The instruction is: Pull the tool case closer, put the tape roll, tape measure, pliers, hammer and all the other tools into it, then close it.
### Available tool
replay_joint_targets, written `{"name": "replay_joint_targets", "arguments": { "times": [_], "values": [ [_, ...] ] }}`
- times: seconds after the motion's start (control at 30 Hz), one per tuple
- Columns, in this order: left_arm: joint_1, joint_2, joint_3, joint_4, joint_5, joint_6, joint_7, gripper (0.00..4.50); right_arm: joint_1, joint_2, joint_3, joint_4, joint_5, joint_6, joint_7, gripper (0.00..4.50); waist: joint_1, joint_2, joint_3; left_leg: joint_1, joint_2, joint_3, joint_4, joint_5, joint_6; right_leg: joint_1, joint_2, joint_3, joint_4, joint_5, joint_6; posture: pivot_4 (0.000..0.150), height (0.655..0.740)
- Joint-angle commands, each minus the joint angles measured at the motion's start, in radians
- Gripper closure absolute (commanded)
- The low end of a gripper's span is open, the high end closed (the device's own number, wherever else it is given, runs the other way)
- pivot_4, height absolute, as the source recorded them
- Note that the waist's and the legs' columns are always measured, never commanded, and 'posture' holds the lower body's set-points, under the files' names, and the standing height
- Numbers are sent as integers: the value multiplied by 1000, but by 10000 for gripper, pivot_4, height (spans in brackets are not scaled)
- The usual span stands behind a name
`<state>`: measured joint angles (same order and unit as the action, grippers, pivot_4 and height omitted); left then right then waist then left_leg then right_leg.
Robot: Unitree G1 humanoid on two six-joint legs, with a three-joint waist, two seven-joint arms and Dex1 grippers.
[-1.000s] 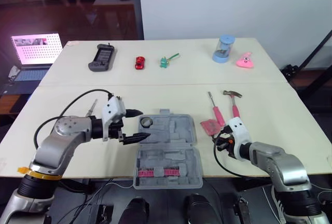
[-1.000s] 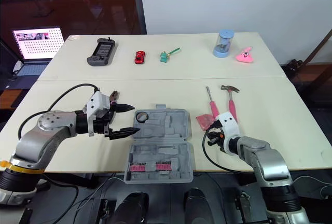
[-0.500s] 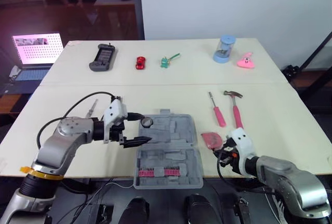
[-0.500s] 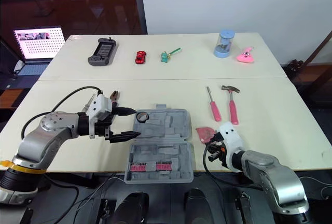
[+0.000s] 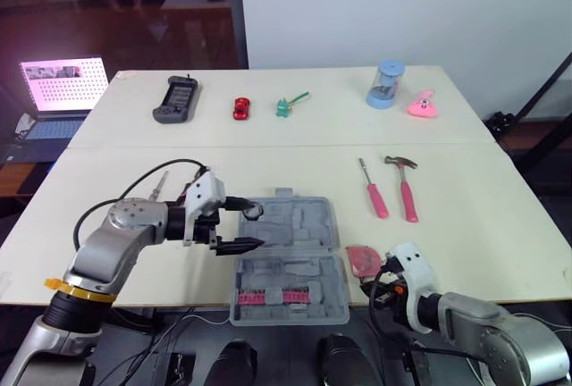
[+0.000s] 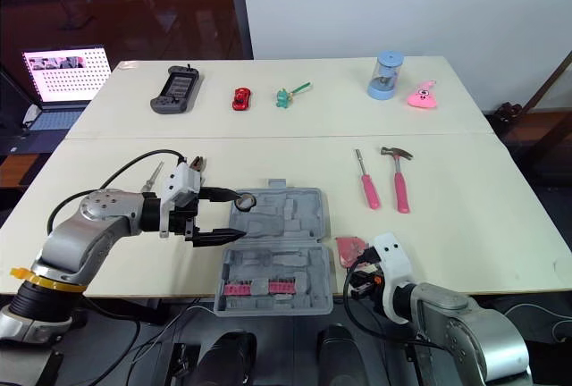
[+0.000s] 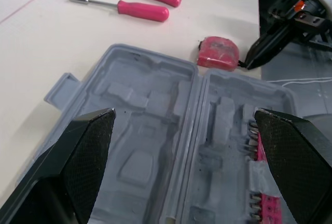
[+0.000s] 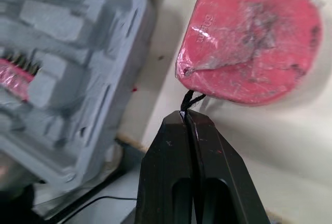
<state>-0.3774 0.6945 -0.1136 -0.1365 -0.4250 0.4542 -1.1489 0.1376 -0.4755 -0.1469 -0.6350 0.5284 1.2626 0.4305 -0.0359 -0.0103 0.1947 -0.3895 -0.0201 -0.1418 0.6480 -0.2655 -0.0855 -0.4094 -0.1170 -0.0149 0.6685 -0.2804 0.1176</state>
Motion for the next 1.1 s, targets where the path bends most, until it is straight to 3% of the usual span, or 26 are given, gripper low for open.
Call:
{"name": "replay_joint_targets", "arguments": {
  "times": [0.03,0.1,0.17,0.3,0.37,0.47,0.63,0.87,1.1],
  "values": [
    [-26,3,3,-12,-2,-5,-11,0,-9,11,-37,-49,41,9,-4,42082,0,0,0,0,0,0,0,0,0,0,0,0,0,0,0,1500,6902],
    [-27,4,4,-8,-1,-7,-15,0,-12,-8,-60,-55,61,20,9,36405,0,0,0,0,0,0,0,0,0,0,0,0,0,0,0,1500,6902],
    [-29,5,6,-5,-1,-9,-19,0,-14,-44,-85,-68,95,42,40,27901,0,0,0,0,0,0,0,0,0,0,0,0,0,0,0,1500,6902],
    [-27,8,13,4,-6,-11,-27,0,-51,-247,-87,-151,199,82,180,7432,-2,-1,0,0,0,0,0,0,0,0,0,0,-1,0,0,1500,6902],
    [-21,9,20,4,-12,-15,-33,0,-78,-362,-45,-157,176,4,250,431,-4,0,0,0,0,0,0,0,1,0,0,0,-1,0,0,1500,6902],
    [-6,9,29,-8,-21,-23,-44,0,-104,-491,45,-109,64,-195,333,431,-2,-1,0,0,0,1,0,0,1,1,0,0,-2,0,0,1500,6902],
    [37,31,50,-44,-34,-12,-57,0,-244,-596,273,193,-229,-727,557,431,-6,-1,0,0,0,2,0,-1,1,1,0,1,-3,0,1,1500,6902],
    [84,55,80,-89,-49,-6,-40,0,-398,-522,405,515,-375,-1064,715,431,-4,-2,0,0,0,2,1,-1,1,1,0,1,-3,0,2,1500,6902],
    [140,96,122,-136,-59,39,2,0,-461,-432,458,702,-453,-1187,759,431,-7,-1,0,0,0,2,0,-1,1,1,0,1,-3,0,2,1500,6902]
  ]
}}
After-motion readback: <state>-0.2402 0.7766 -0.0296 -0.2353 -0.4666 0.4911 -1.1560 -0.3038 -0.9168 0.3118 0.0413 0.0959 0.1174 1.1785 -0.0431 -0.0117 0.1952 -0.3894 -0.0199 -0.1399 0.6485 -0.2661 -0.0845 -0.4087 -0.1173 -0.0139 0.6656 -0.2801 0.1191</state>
